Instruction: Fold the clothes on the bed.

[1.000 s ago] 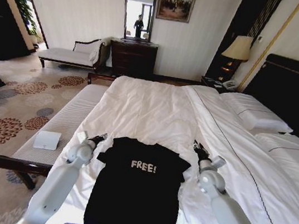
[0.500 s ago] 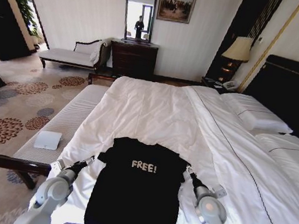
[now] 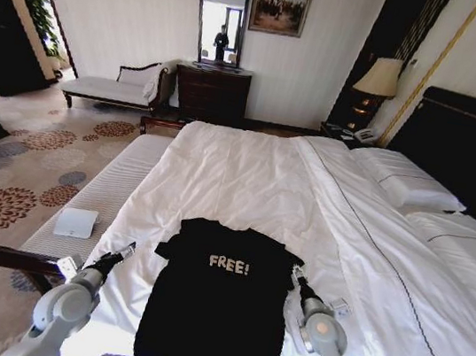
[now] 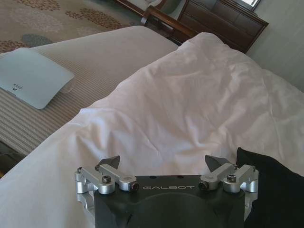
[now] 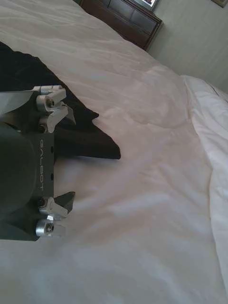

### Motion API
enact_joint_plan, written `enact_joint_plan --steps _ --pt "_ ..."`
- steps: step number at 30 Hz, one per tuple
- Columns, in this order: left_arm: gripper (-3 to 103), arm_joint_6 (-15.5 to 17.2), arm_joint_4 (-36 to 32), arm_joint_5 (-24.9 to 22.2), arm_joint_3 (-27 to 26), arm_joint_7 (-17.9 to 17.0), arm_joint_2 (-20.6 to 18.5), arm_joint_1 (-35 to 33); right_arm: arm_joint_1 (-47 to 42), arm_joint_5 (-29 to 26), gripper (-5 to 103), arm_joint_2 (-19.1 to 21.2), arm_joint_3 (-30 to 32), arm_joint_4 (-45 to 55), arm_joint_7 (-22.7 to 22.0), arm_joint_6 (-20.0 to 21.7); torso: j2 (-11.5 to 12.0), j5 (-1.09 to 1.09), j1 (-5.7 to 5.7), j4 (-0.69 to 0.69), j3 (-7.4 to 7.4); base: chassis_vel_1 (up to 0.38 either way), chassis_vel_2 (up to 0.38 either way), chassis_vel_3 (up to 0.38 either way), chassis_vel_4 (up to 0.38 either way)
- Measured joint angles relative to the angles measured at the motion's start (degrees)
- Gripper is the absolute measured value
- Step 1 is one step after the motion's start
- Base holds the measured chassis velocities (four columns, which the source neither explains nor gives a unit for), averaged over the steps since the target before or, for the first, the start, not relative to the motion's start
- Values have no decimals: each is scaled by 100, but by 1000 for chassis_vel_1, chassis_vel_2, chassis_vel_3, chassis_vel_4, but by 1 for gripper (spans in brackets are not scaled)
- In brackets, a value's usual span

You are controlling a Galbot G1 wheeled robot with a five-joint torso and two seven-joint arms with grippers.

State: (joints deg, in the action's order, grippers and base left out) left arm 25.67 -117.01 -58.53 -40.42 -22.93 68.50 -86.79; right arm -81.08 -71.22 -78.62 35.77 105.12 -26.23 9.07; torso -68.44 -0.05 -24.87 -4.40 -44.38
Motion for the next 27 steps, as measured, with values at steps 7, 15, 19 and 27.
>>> enact_joint_plan --steps 7,15,19,27 --pt "100 -14 51 0 40 0 3 42 -188 4 54 -296 8 162 -126 0 0 0 0 1 0 0 0 0 0" --pt "100 -45 81 5 53 1 28 38 -305 -3 45 -443 49 247 -165 0 0 1 0 0 0 0 0 0 0" --pt "100 -58 78 15 53 1 49 11 -303 -3 40 -464 58 254 -184 -3 0 1 0 0 0 0 0 0 0" --pt "100 -105 25 105 48 1 133 -99 -210 7 8 -428 105 265 -220 -95 0 1 0 1 0 0 0 0 0"
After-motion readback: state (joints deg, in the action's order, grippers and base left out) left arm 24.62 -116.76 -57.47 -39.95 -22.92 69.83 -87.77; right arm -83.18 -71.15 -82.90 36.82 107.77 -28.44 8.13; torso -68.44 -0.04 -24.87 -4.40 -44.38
